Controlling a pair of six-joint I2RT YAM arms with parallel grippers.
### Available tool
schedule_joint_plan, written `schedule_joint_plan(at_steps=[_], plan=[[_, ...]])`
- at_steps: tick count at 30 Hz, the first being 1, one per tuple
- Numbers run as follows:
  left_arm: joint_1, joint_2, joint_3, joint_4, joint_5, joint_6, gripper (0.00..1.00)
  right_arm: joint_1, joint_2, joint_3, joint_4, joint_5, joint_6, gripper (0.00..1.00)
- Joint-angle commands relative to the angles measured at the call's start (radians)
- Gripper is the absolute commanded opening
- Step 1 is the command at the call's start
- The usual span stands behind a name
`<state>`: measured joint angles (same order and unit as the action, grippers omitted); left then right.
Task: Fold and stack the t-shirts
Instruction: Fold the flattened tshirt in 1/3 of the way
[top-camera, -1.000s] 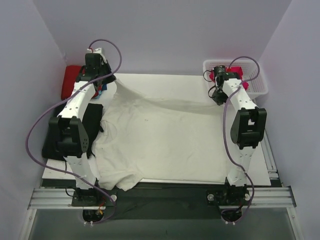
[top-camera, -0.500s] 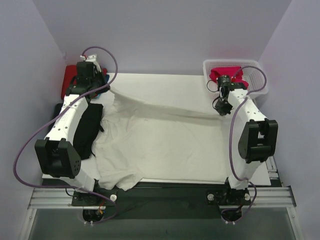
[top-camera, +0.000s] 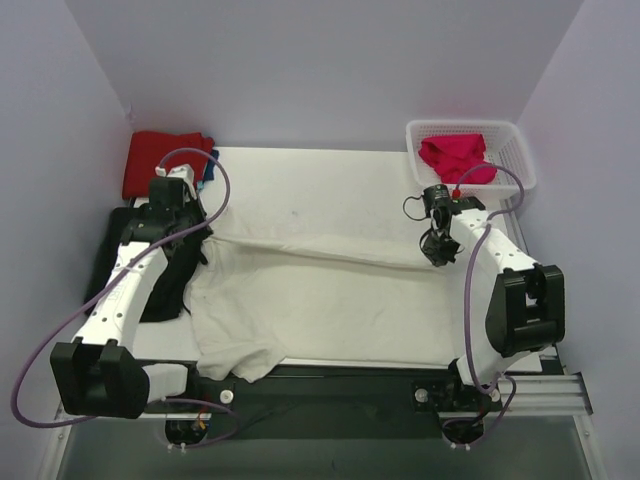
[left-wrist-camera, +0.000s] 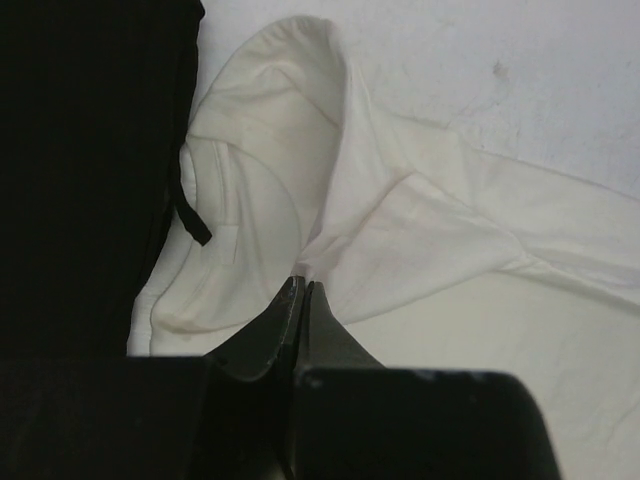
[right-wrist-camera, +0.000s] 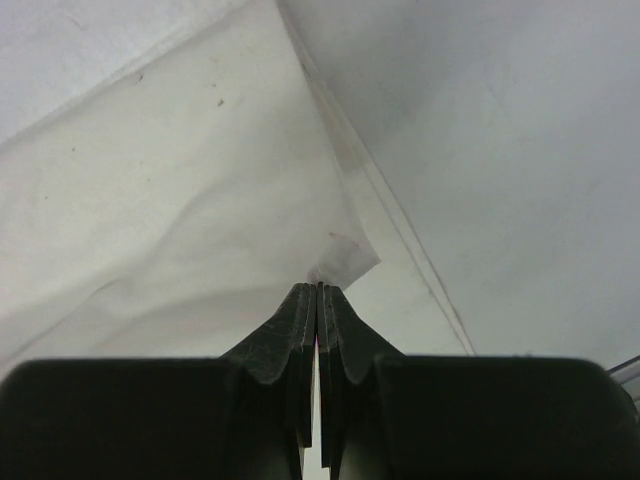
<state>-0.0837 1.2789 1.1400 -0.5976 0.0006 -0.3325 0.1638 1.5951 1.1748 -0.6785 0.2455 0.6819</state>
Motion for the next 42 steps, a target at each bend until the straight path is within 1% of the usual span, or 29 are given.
schedule_joint_plan(at_steps=[1,7,15,18,22,23,24,27,28,29,31,33,35,38,40,41,42], plan=[[0.004,-0.073,-0.077,-0.028,-0.024,-0.019,0.0,0.031,-0.032,-0.05,-0.032,0.02,0.033,0.0],[0.002,-0.144,-0.227,-0.047,-0.025,-0.059,0.0,0.048,-0.006,-0.109,-0.018,0.014,0.05,0.0],[0.002,-0.213,-0.365,-0.073,-0.017,-0.111,0.0,0.051,0.017,-0.135,-0.01,0.02,0.061,0.0],[-0.024,-0.233,-0.37,-0.082,-0.044,-0.125,0.0,0.052,0.025,-0.139,-0.01,0.02,0.061,0.0],[-0.025,-0.202,-0.362,-0.108,-0.044,-0.148,0.0,0.051,0.039,-0.145,-0.012,0.012,0.058,0.0],[-0.03,-0.196,-0.361,-0.117,-0.047,-0.163,0.02,0.051,0.043,-0.145,-0.012,0.011,0.057,0.0],[-0.033,-0.191,-0.35,-0.128,-0.066,-0.172,0.18,0.052,0.046,-0.145,-0.015,0.003,0.056,0.07],[-0.045,-0.194,-0.329,-0.197,-0.141,-0.227,0.37,0.056,0.037,-0.155,-0.026,0.005,0.059,0.25],[-0.045,-0.211,-0.315,-0.227,-0.16,-0.241,0.45,0.059,0.032,-0.156,-0.03,0.005,0.062,0.34],[-0.048,-0.222,-0.309,-0.238,-0.175,-0.272,0.48,0.066,0.019,-0.162,-0.036,0.011,0.068,0.38],[-0.051,-0.257,-0.296,-0.266,-0.221,-0.301,0.5,0.077,0.006,-0.167,-0.044,0.017,0.076,0.43],[-0.051,-0.282,-0.295,-0.246,-0.228,-0.315,0.51,0.088,-0.007,-0.162,-0.047,0.026,0.079,0.44],[-0.05,-0.277,-0.298,-0.187,-0.209,-0.301,0.52,0.091,-0.007,-0.15,-0.05,0.034,0.082,0.44],[-0.05,-0.202,-0.269,-0.085,-0.15,-0.281,0.52,0.091,0.025,-0.08,-0.049,0.06,0.061,0.44],[-0.051,-0.106,-0.237,-0.024,-0.114,-0.275,0.52,0.085,0.055,-0.005,-0.049,0.063,0.038,0.44],[-0.051,-0.067,-0.189,-0.008,-0.105,-0.267,0.52,0.083,0.09,0.02,-0.049,0.063,0.033,0.44],[-0.054,0.003,-0.168,0.005,-0.088,-0.264,0.52,0.08,0.11,0.041,-0.049,0.055,0.025,0.44]])
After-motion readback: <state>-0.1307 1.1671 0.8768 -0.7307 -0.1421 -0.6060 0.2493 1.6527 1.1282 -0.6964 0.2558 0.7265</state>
